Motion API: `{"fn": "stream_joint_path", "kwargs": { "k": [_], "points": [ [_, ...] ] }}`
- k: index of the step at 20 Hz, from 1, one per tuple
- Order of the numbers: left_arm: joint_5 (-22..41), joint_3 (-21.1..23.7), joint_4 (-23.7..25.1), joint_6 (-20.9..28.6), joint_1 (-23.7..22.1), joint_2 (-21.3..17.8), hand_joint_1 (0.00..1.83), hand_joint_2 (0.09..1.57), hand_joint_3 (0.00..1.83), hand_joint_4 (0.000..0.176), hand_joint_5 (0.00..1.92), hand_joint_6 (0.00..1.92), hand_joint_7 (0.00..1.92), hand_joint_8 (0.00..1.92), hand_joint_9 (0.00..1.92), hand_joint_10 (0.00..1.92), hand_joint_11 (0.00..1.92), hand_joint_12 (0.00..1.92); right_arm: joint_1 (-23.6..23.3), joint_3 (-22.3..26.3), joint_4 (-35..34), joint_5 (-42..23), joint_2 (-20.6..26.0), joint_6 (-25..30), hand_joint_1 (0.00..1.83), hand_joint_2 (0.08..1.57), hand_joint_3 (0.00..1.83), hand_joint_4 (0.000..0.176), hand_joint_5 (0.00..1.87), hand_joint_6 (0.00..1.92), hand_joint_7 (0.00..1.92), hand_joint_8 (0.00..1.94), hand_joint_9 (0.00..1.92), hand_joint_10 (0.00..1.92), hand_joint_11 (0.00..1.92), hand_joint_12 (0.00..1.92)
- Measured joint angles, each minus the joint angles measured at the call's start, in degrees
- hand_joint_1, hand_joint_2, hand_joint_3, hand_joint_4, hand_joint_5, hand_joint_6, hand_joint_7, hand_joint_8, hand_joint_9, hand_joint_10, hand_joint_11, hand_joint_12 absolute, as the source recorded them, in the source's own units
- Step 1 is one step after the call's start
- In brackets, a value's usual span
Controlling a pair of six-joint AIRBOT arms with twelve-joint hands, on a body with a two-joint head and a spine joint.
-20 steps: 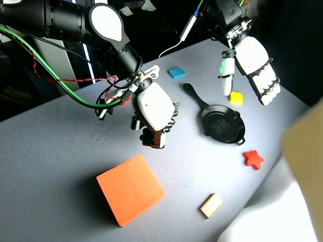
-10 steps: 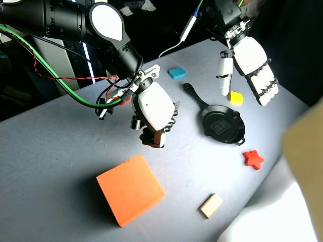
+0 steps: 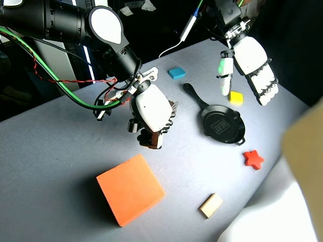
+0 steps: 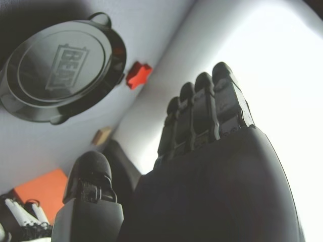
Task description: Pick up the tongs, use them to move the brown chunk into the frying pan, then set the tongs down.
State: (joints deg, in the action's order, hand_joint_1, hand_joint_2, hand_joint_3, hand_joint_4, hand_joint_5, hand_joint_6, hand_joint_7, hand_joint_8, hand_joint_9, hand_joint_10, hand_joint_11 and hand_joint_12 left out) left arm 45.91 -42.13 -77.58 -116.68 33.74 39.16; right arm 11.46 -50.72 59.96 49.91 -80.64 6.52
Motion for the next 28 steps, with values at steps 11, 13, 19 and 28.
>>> {"fn": "stream_joint_path", "kwargs": {
  "k": [11, 13, 19, 28],
  "points": [
    [0.04, 0.00, 0.00, 0.00, 0.00, -0.02, 0.00, 1.22, 0.00, 0.000, 0.02, 0.01, 0.05, 0.00, 0.03, 0.00, 0.01, 0.02, -0.59, -0.04, -0.22, 0.04, 0.17, -0.81, 1.07, 1.18, 0.00, 0.000, 0.87, 1.18, 1.32, 0.22, 1.12, 0.78, 0.74, 1.53],
    [0.07, 0.00, 0.00, 0.00, 0.00, 0.00, 0.00, 1.22, 0.00, 0.000, 0.02, 0.01, 0.05, 0.00, 0.03, 0.00, 0.01, 0.02, -0.59, -0.04, -0.22, 0.04, 0.22, -0.83, 1.06, 1.19, 0.00, 0.000, 0.86, 1.19, 1.34, 0.22, 1.12, 0.80, 0.76, 1.55],
    [0.07, 0.00, 0.02, 0.04, -0.11, -0.02, 0.00, 1.22, 0.00, 0.000, 0.02, 0.00, 0.05, 0.00, 0.04, 0.00, 0.01, 0.03, -0.59, -0.04, -0.22, 0.57, 0.22, -1.88, 0.57, 1.40, 0.01, 0.000, 1.16, 1.59, 1.44, 1.61, 1.41, 1.73, 1.10, 1.86],
    [0.20, 0.17, 0.00, 0.04, -0.11, -0.02, 0.00, 1.22, 0.00, 0.000, 0.02, 0.00, 0.06, 0.00, 0.04, 0.00, 0.00, 0.04, -0.59, -0.04, 0.46, 0.59, 0.81, -2.36, 0.94, 1.41, 0.00, 0.176, 1.36, 1.92, 1.62, 1.94, 1.72, 1.92, 1.76, 1.92]
  ]
}}
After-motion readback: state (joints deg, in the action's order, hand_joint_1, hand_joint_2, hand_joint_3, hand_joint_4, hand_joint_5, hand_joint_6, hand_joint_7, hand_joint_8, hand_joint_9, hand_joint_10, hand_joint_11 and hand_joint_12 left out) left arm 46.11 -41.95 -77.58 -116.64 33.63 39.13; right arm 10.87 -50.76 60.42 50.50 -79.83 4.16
